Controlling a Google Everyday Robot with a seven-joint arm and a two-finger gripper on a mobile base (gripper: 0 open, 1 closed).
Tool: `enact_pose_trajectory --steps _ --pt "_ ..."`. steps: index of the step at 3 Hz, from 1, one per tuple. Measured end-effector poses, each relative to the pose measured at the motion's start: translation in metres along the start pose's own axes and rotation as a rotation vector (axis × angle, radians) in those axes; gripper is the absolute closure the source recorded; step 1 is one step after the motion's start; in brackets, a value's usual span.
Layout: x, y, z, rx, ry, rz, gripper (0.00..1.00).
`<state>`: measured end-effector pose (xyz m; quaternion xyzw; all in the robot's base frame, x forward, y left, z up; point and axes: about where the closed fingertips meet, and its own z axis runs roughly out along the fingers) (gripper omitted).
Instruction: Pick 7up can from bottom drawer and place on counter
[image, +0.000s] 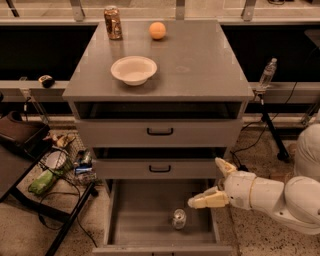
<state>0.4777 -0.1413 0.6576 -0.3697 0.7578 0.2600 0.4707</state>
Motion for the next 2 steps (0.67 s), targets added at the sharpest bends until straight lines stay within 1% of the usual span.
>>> enact_pose_trajectory --steps 1,2 --pt "0.0216 -0.0006 0.0149 -0.024 -0.032 0.042 0.00" --pt "0.0216 -0.0005 0.0150 -0.024 -0.032 0.043 0.00"
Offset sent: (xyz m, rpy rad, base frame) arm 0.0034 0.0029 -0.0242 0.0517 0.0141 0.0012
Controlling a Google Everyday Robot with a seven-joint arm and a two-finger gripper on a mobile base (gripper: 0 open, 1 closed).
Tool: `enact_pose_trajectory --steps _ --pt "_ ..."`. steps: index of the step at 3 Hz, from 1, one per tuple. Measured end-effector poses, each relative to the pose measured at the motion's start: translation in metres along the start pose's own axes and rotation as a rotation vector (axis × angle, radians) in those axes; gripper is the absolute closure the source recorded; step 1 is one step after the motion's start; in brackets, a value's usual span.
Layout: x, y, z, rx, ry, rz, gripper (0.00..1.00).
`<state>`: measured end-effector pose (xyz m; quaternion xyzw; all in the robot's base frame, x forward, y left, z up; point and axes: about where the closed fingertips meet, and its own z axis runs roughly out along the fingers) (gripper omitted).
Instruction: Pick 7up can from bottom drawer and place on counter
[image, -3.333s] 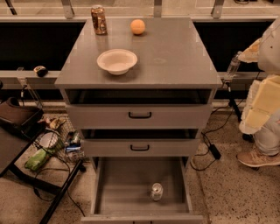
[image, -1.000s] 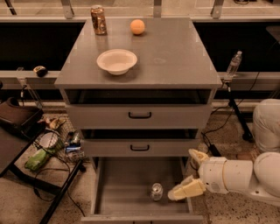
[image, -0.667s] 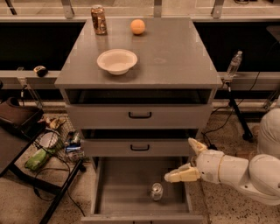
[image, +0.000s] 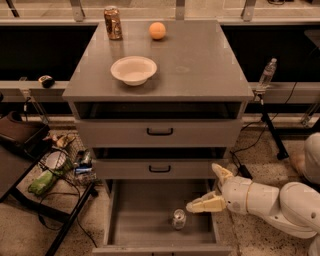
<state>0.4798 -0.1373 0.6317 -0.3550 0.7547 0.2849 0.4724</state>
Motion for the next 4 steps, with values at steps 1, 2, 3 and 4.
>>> enact_pose_trajectory --steps 1,2,3,4 --pt "0.014 -0.006 0.022 -0.012 -0.042 -0.024 0.00" --pt "0.042 -0.042 0.069 0.002 -0.169 -0.185 0.00" --pt "0.081 -0.066 0.096 0.006 -0.258 -0.252 0.00" --pt "0.131 -0.070 0.115 -0.011 -0.279 -0.247 0.00"
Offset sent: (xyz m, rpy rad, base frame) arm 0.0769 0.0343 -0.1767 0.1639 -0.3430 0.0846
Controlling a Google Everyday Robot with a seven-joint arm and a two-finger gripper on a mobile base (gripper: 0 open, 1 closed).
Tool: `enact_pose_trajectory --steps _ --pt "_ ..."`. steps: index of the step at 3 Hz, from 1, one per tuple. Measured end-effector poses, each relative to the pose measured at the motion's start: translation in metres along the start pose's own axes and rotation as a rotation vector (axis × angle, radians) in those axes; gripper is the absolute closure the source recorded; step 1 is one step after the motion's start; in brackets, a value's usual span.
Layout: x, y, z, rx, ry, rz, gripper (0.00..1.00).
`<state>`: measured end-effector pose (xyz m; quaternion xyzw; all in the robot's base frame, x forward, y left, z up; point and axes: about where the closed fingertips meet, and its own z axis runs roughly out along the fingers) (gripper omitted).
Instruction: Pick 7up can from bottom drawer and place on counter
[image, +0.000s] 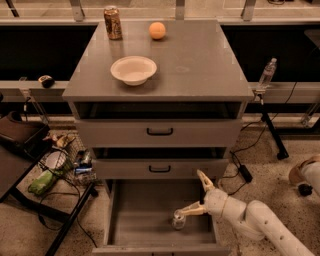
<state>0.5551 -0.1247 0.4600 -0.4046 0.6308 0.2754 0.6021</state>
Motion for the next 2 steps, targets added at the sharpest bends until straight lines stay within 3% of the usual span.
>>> enact_pose_trajectory --steps 1,2 --pt "0.0352 0.0122 -0.0008 0.001 0.009 0.013 0.00" --pt "0.0353 0.0121 -0.0008 0.001 0.010 0.013 0.00"
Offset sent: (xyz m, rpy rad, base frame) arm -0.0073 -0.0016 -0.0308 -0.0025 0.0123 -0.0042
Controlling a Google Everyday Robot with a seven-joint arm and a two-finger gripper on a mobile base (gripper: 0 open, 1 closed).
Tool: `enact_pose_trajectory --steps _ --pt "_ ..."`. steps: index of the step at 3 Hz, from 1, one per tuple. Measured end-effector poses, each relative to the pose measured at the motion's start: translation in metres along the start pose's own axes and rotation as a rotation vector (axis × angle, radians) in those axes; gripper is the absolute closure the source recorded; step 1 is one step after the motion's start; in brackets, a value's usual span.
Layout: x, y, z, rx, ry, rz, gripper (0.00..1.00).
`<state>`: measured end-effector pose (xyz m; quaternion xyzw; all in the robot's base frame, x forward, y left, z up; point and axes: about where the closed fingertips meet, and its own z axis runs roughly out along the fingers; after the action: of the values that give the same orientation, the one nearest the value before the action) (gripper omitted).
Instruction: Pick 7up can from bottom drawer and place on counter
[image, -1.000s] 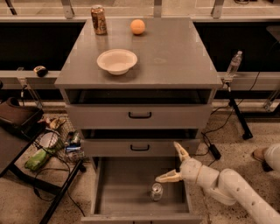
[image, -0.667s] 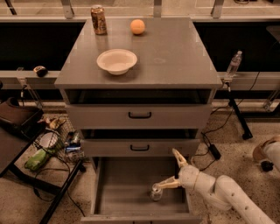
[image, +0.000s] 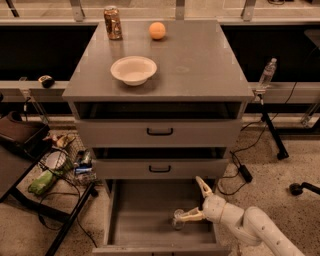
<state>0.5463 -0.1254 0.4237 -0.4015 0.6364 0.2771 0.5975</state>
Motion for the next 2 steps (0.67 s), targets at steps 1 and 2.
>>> enact_pose_trajectory --steps 1,2 --pt "0.034 -0.007 -0.002 -0.019 0.044 -0.015 0.00" --pt "0.079 -0.016 -0.016 -0.034 0.089 -0.057 0.00"
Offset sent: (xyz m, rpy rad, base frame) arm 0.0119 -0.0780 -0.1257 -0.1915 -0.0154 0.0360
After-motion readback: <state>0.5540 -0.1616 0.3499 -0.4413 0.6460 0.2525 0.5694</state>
